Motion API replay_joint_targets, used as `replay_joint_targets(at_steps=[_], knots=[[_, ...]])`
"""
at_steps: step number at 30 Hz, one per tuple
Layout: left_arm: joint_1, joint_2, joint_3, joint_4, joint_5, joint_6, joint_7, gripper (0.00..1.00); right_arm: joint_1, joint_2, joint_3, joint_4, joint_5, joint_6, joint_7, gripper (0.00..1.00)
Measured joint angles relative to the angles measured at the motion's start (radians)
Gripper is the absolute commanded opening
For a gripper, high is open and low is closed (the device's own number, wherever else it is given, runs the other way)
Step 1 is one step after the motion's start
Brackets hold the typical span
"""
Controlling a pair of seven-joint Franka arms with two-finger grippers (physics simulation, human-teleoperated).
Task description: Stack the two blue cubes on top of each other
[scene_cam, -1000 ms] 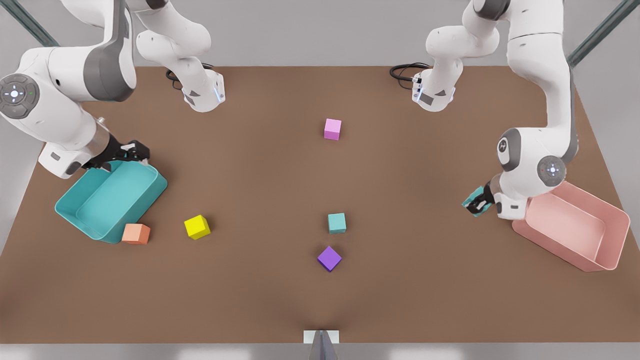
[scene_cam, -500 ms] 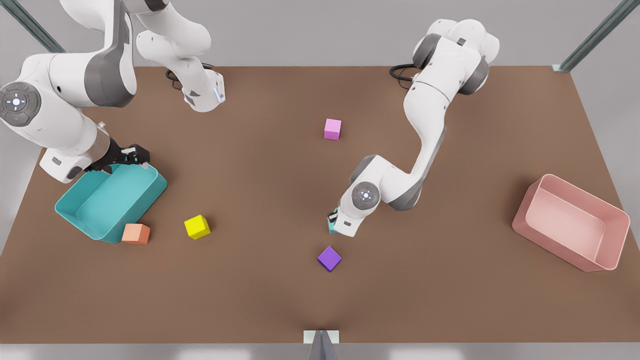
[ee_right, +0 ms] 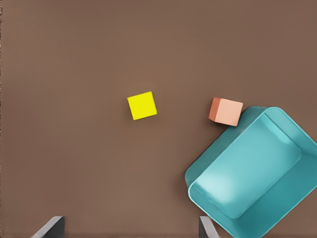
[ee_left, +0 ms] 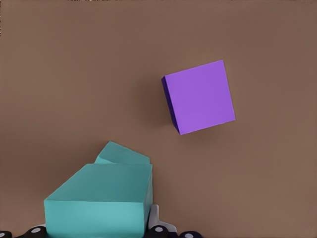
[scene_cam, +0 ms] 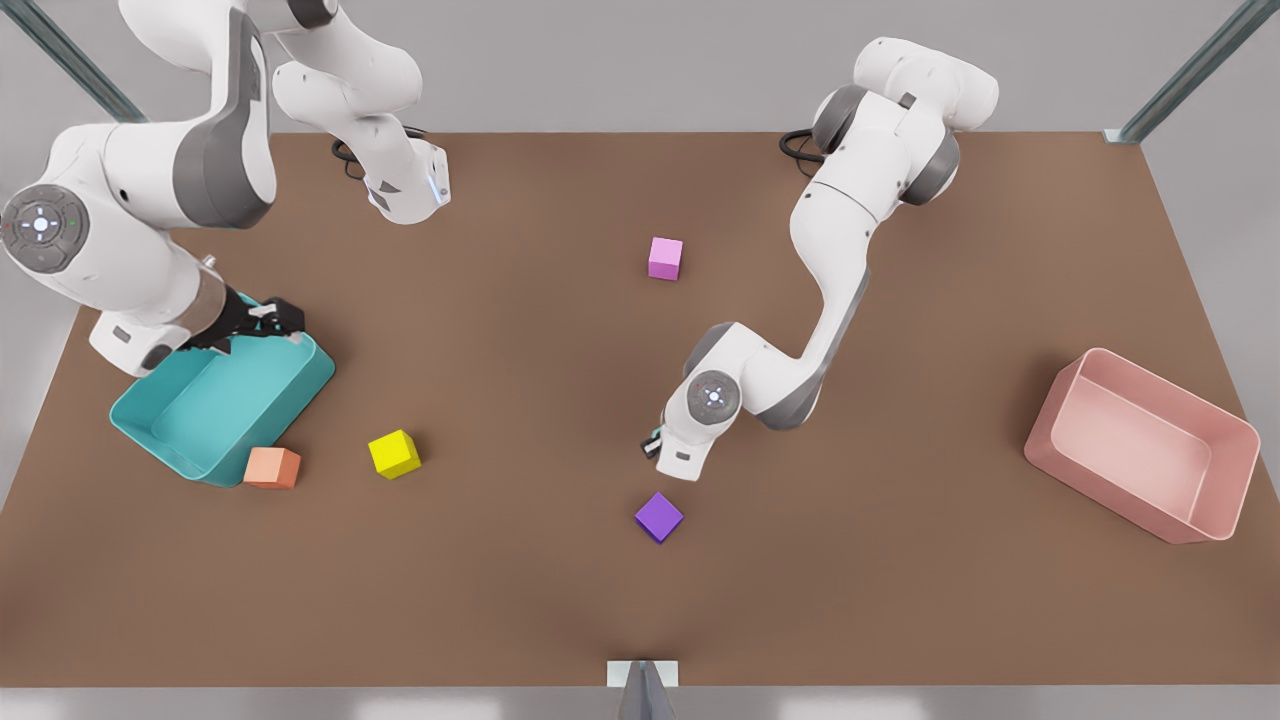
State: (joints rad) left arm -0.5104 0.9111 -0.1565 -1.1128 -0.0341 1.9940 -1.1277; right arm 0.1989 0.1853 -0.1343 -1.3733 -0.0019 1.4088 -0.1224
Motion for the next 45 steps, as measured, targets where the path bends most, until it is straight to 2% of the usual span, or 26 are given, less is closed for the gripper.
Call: replay_joint_targets(at_steps=[10, 11, 12, 33, 36, 40, 42, 45], knots=[[-0.007, 0.000, -0.002, -0.021, 0.000, -0.010, -0.041, 0.64, -0.001, 0.022, 0.001, -0.011, 0.011, -0.006, 0.005, 1.00], [-0.009, 0.000, -0.003, -0.021, -0.001, -0.011, -0.044, 0.89, -0.001, 0.022, 0.001, -0.012, 0.011, -0.006, 0.006, 1.00], [-0.009, 0.000, -0.003, -0.021, -0.001, -0.012, -0.046, 1.00, -0.001, 0.023, 0.001, -0.013, 0.012, -0.006, 0.006, 1.00], [0.013, -0.025, -0.001, 0.012, -0.007, -0.057, -0.085, 1.00, -0.017, 0.037, -0.003, -0.007, 0.033, -0.014, 0.007, 1.00], [0.076, -0.165, -0.001, 0.023, 0.000, -0.175, -0.082, 1.00, -0.018, 0.038, -0.003, -0.005, 0.033, -0.014, 0.007, 1.00], [0.365, -0.409, -0.001, 0.014, 0.114, -0.436, 0.077, 1.00, -0.020, 0.038, -0.003, -0.003, 0.033, -0.014, 0.006, 1.00], [0.404, -0.551, 0.002, -0.119, 0.182, -0.516, 0.204, 1.00, -0.020, 0.037, -0.003, -0.003, 0.033, -0.014, 0.005, 1.00], [0.410, -0.627, 0.043, -0.153, 0.205, -0.620, 0.379, 1.00, -0.021, 0.037, -0.003, -0.002, 0.032, -0.013, 0.004, 1.00]])
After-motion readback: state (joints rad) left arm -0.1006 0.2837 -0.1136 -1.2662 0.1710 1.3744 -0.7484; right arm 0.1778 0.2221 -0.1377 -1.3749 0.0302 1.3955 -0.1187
